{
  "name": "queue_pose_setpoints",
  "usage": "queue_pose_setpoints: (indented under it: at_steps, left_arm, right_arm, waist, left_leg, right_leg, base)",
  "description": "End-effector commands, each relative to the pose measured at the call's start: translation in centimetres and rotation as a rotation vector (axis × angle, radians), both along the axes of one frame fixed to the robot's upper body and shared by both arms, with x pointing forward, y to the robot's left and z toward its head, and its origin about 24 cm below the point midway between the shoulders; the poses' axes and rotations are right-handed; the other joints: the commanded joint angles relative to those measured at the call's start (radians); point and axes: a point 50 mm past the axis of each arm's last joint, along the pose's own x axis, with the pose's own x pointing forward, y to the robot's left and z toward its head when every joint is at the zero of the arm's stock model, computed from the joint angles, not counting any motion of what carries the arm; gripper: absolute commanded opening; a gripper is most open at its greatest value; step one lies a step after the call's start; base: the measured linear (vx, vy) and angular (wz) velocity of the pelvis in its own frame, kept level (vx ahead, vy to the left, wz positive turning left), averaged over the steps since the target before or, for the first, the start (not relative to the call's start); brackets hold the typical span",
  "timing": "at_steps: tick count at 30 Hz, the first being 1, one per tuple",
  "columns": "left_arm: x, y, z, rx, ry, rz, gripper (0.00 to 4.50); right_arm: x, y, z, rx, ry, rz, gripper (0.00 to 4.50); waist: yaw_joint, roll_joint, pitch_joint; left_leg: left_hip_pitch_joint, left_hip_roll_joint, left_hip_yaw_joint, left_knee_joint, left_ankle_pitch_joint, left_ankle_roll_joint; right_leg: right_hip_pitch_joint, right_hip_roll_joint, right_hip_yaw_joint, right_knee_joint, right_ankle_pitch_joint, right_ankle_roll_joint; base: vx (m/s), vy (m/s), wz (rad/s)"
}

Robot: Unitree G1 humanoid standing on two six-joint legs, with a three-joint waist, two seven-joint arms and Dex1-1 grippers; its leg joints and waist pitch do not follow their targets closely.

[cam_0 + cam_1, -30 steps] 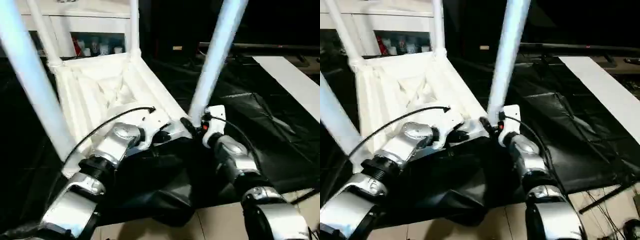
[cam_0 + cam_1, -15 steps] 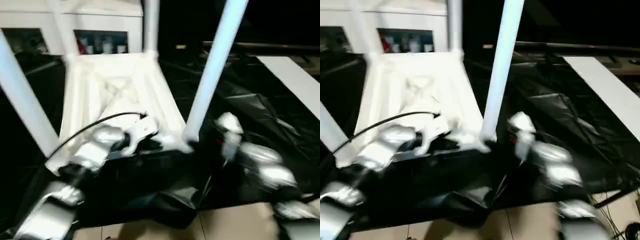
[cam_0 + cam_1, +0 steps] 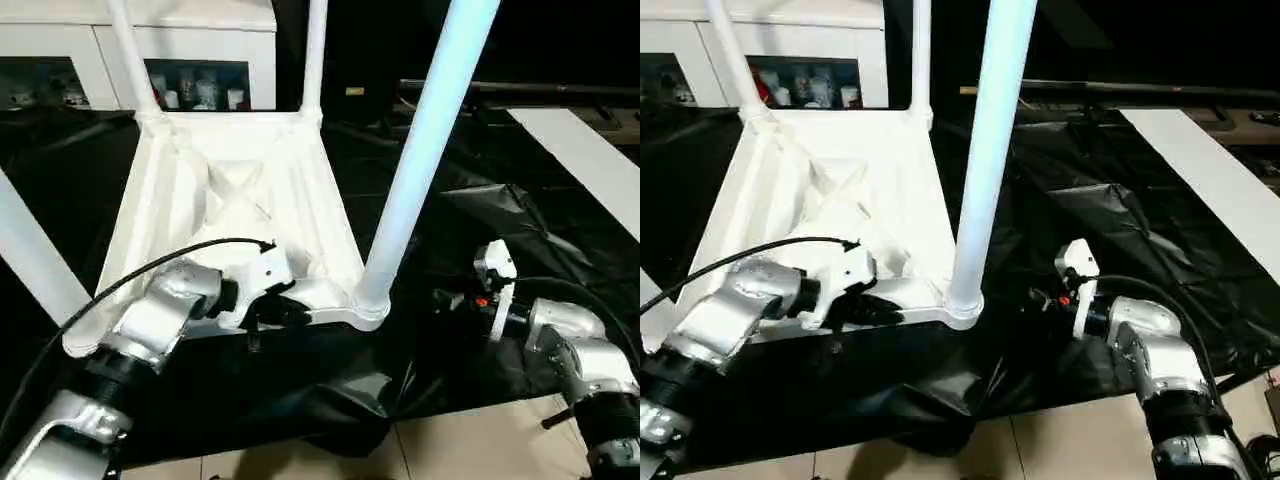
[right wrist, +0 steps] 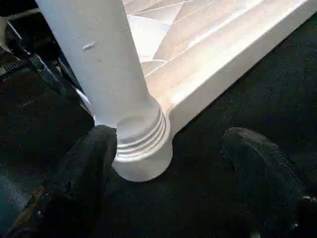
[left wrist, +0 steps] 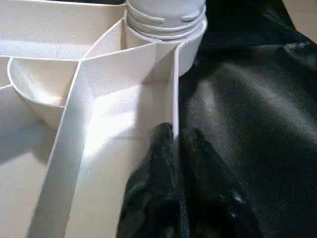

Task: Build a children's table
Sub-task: Rotate leg to tighten

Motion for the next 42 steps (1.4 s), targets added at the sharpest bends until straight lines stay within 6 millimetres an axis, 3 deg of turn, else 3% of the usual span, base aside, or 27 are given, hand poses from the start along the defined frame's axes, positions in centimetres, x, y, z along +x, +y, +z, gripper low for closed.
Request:
queue_pose_setpoints:
  at_steps: [1, 6, 8, 9, 11, 13, 14, 16, 19, 22, 24, 26, 28, 29, 30, 31, 32, 33, 34, 35, 36, 37, 38, 39, 40, 41, 42]
  left_arm:
    - [-0.3, -0.1, 0.4, -0.014, 0.002, -0.018, 0.74]
    - [0.0, 0.4, 2.9, -0.179, -0.085, 0.064, 1.18]
    - [0.1, 0.8, 4.4, -0.276, -0.138, 0.140, 1.37]
    - [0.0, 0.9, 4.5, -0.293, -0.140, 0.158, 1.37]
    - [0.7, 1.4, 5.9, -0.431, -0.262, 0.373, 1.37]
    - [1.1, 1.5, 6.0, -0.445, -0.301, 0.445, 1.37]
    - [1.3, 1.6, 6.0, -0.449, -0.316, 0.485, 1.37]
    - [1.8, 1.8, 5.0, -0.446, -0.405, 0.767, 1.37]
    - [1.1, 1.7, 3.8, -0.464, -0.415, 0.852, 1.37]
    - [0.1, 1.7, 2.4, -0.450, -0.405, 0.915, 1.37]
    - [-0.6, 1.5, 1.7, -0.442, -0.393, 0.944, 1.37]
    - [-1.1, 1.3, 1.3, -0.443, -0.391, 0.963, 1.37]
    - [-1.6, 1.1, 1.2, -0.442, -0.394, 0.988, 1.37]
    - [-1.8, 1.0, 1.2, -0.439, -0.400, 0.999, 1.37]
    - [-1.9, 1.1, 1.2, -0.439, -0.398, 1.003, 1.37]
    - [-2.0, 1.1, 1.2, -0.437, -0.402, 1.003, 1.37]
    - [-2.1, 1.2, 1.1, -0.432, -0.408, 1.006, 1.37]
    - [-2.3, 1.5, 0.9, -0.424, -0.403, 1.028, 1.37]
    - [-2.4, 1.7, 0.9, -0.425, -0.399, 1.045, 1.37]
    - [-2.5, 2.0, 0.9, -0.432, -0.395, 1.058, 1.37]
    - [-2.6, 2.0, 0.9, -0.439, -0.393, 1.057, 1.37]
    - [-2.9, 2.4, 0.8, -0.462, -0.381, 1.053, 1.37]
    - [-3.2, 2.5, 0.7, -0.497, -0.359, 1.053, 1.56]
    - [-3.4, 2.8, 0.7, -0.505, -0.363, 1.053, 1.56]
    - [-4.1, 3.3, 0.9, -0.517, -0.377, 1.046, 1.65]
    - [-4.4, 3.5, 0.9, -0.517, -0.382, 1.041, 1.75]
    - [-4.5, 3.8, 1.0, -0.510, -0.396, 1.058, 1.75]
  right_arm:
    - [0.0, -0.1, 0.5, 0.009, -0.014, -0.014, 3.77]
    - [-0.7, -0.5, 0.9, 0.021, -0.022, -0.036, 3.77]
    - [-1.2, -1.1, 1.3, 0.018, -0.043, -0.079, 3.77]
    - [-1.3, -1.2, 1.4, 0.021, -0.048, -0.091, 3.77]
    - [-1.5, -2.1, 2.3, 0.027, -0.112, -0.254, 3.77]
    - [-1.5, -2.2, 2.4, 0.030, -0.121, -0.290, 3.77]
    - [-1.5, -2.3, 2.5, 0.031, -0.126, -0.317, 3.77]
    - [-1.5, -3.0, 2.9, 0.034, -0.160, -0.562, 3.77]
    - [-2.0, -2.3, 2.9, 0.052, -0.165, -0.651, 3.77]
    - [-2.6, -1.2, 2.7, 0.082, -0.149, -0.704, 3.77]
    - [-3.0, -0.4, 2.5, 0.095, -0.131, -0.710, 3.77]
    - [-3.2, 0.4, 2.2, 0.090, -0.116, -0.694, 3.77]
    - [-3.3, 1.0, 2.1, 0.078, -0.104, -0.673, 3.77]
    - [-3.3, 1.3, 2.1, 0.072, -0.103, -0.667, 3.77]
    - [-3.2, 1.5, 2.1, 0.074, -0.099, -0.662, 3.77]
    - [-3.3, 1.5, 2.0, 0.076, -0.095, -0.658, 3.77]
    - [-3.3, 1.6, 1.9, 0.073, -0.090, -0.653, 3.77]
    - [-3.5, 1.5, 1.7, 0.045, -0.086, -0.631, 3.77]
    - [-3.7, 1.6, 1.7, 0.036, -0.083, -0.623, 3.77]
    - [-3.9, 1.8, 1.7, 0.031, -0.082, -0.603, 3.77]
    - [-4.0, 1.8, 1.7, 0.029, -0.084, -0.593, 3.77]
    - [-4.3, 1.9, 1.8, 0.019, -0.092, -0.567, 3.77]
    - [-4.6, 1.9, 1.7, 0.011, -0.092, -0.543, 3.77]
    - [-4.8, 2.0, 1.7, 0.002, -0.092, -0.521, 3.77]
    - [-5.5, 2.4, 1.9, 0.004, -0.088, -0.447, 3.77]
    - [-5.7, 2.6, 2.1, 0.015, -0.087, -0.416, 3.77]
    - [-5.7, 2.9, 2.3, 0.023, -0.090, -0.394, 3.77]
  waist:
    - [0.001, -0.001, -0.056]
    - [0.001, -0.001, -0.053]
    - [0.000, 0.007, -0.051]
    - [0.001, 0.004, -0.053]
    - [0.001, 0.002, -0.051]
    - [-0.002, -0.001, -0.051]
    - [-0.003, 0.000, -0.050]
    - [-0.010, -0.003, -0.047]
    - [-0.012, 0.000, -0.051]
    - [-0.016, -0.004, -0.054]
    - [-0.017, 0.000, -0.054]
    - [-0.017, -0.006, -0.054]
    - [-0.018, -0.003, -0.056]
    - [-0.022, -0.006, -0.064]
    - [-0.023, -0.006, -0.067]
    - [-0.024, -0.008, -0.097]
    - [-0.025, -0.003, -0.110]
    - [-0.033, -0.005, -0.108]
    - [-0.029, 0.008, -0.111]
    - [-0.030, 0.017, -0.102]
    - [-0.032, 0.020, -0.094]
    - [-0.043, 0.037, -0.067]
    - [-0.063, 0.058, -0.031]
    - [0.004, 0.072, -0.003]
    - [0.051, 0.076, 0.006]
    - [0.103, 0.070, 0.001]
    - [0.065, -0.017, -0.039]
  left_leg:
    - [-0.002, 0.006, 0.009, -0.053, -0.160, 0.061]
    - [0.000, 0.008, 0.010, -0.053, -0.179, 0.053]
    - [0.000, 0.007, 0.010, -0.054, -0.186, 0.047]
    - [0.000, 0.008, 0.011, -0.052, -0.180, 0.044]
    - [-0.001, 0.007, 0.012, -0.050, -0.178, 0.041]
    - [-0.004, 0.001, 0.010, -0.050, -0.189, 0.045]
    - [-0.004, 0.002, 0.011, -0.051, -0.196, 0.044]
    - [-0.005, 0.002, 0.010, -0.049, -0.208, 0.034]
    - [-0.010, -0.001, 0.006, -0.051, -0.205, 0.034]
    - [-0.012, 0.002, 0.004, -0.052, -0.192, 0.040]
    - [-0.012, 0.003, 0.005, -0.051, -0.185, 0.045]
    - [-0.014, 0.006, 0.005, -0.050, -0.174, 0.052]
    - [-0.026, 0.001, 0.008, -0.040, -0.053, 0.082]
    - [-0.036, -0.008, 0.011, -0.025, 0.082, 0.135]
    - [-0.040, -0.012, 0.012, -0.018, 0.155, 0.171]
    - [-0.062, -0.042, 0.016, 0.023, 0.429, 0.300]
    - [-0.071, -0.052, 0.014, 0.036, 0.511, 0.344]
    - [-0.095, -0.065, 0.018, 0.041, 0.506, 0.392]
    - [-0.095, -0.061, 0.014, 0.043, 0.442, 0.392]
    - [-0.094, -0.043, 0.017, 0.034, 0.218, 0.376]
    - [-0.089, -0.031, 0.015, 0.025, 0.079, 0.352]
    - [-0.061, -0.005, 0.008, -0.003, -0.269, 0.252]
    - [-0.021, 0.041, -0.021, -0.048, -0.651, 0.109]
    - [-0.147, 0.073, -0.003, -0.171, -0.909, -0.015]
    - [-0.160, 0.051, 0.048, -0.188, -0.976, -0.039]
    - [-0.162, 0.062, 0.094, -0.184, -0.942, -0.034]
    - [-0.047, 0.050, 0.088, 0.025, -0.584, -0.058]
  right_leg:
    - [0.057, -0.054, 0.035, -0.066, -0.144, -0.225]
    - [0.053, -0.054, 0.036, -0.070, -0.192, -0.214]
    - [0.053, -0.051, 0.036, -0.071, -0.196, -0.206]
    - [0.055, -0.051, 0.038, -0.068, -0.178, -0.207]
    - [0.054, -0.049, 0.037, -0.071, -0.158, -0.211]
    - [0.054, -0.046, 0.034, -0.075, -0.206, -0.191]
    - [0.053, -0.045, 0.034, -0.077, -0.228, -0.181]
    - [0.048, -0.044, 0.033, -0.086, -0.295, -0.141]
    - [0.047, -0.044, 0.034, -0.094, -0.339, -0.082]
    - [0.046, -0.040, 0.035, -0.088, -0.284, -0.087]
    - [0.044, -0.040, 0.035, -0.084, -0.243, -0.095]
    - [0.044, -0.041, 0.036, -0.079, -0.210, -0.109]
    - [0.039, -0.036, 0.037, -0.071, -0.060, -0.137]
    - [0.035, -0.028, 0.032, -0.060, 0.121, -0.176]
    - [0.029, -0.025, 0.028, -0.055, 0.218, -0.198]
    - [0.009, -0.006, 0.010, -0.032, 0.593, -0.259]
    - [0.002, 0.004, 0.001, -0.024, 0.716, -0.273]
    - [-0.022, 0.007, -0.018, -0.050, 0.761, -0.280]
    - [-0.027, -0.002, -0.023, -0.059, 0.685, -0.286]
    - [-0.040, -0.006, -0.035, -0.104, 0.355, -0.264]
    - [-0.039, -0.011, -0.045, -0.127, 0.123, -0.238]
    - [-0.042, -0.010, -0.073, -0.159, -0.394, -0.134]
    - [-0.038, 0.007, -0.126, -0.144, -0.641, 0.013]
    - [0.090, 0.003, -0.126, 0.149, -0.395, -0.010]
    - [0.100, 0.018, -0.132, 0.167, -0.348, -0.022]
    - [0.127, 0.006, -0.070, 0.216, -0.442, -0.008]
    - [0.043, -0.066, 0.047, 0.116, -1.007, 0.110]
  base:
    - [0.000, 0.000, 0.00]
    - [0.000, 0.000, 0.00]
    - [0.000, 0.000, 0.00]
    - [0.000, 0.000, 0.00]
    - [0.000, 0.000, 0.00]
    - [0.000, 0.000, 0.00]
    - [0.000, 0.000, 0.00]
    - [0.000, 0.000, 0.00]
    - [0.000, 0.000, 0.00]
    - [0.000, 0.000, 0.00]
    - [0.000, 0.000, 0.00]
    - [0.000, 0.000, 0.00]
    - [0.000, 0.000, 0.00]
    - [0.000, 0.000, 0.00]
    - [0.000, 0.000, 0.00]
    - [-0.060, 0.010, 0.01]
    - [-0.060, 0.010, 0.01]
    - [-0.106, 0.019, 0.03]
    - [-0.166, 0.032, 0.07]
    - [-0.166, 0.032, 0.07]
    - [-0.196, 0.056, 0.01]
    - [-0.189, 0.066, -0.14]
    - [-0.189, 0.066, -0.14]
    - [-0.228, 0.066, -0.27]
    - [-0.227, 0.043, -0.12]
    - [-0.227, 0.043, -0.12]
    - [-0.086, -0.092, 0.01]
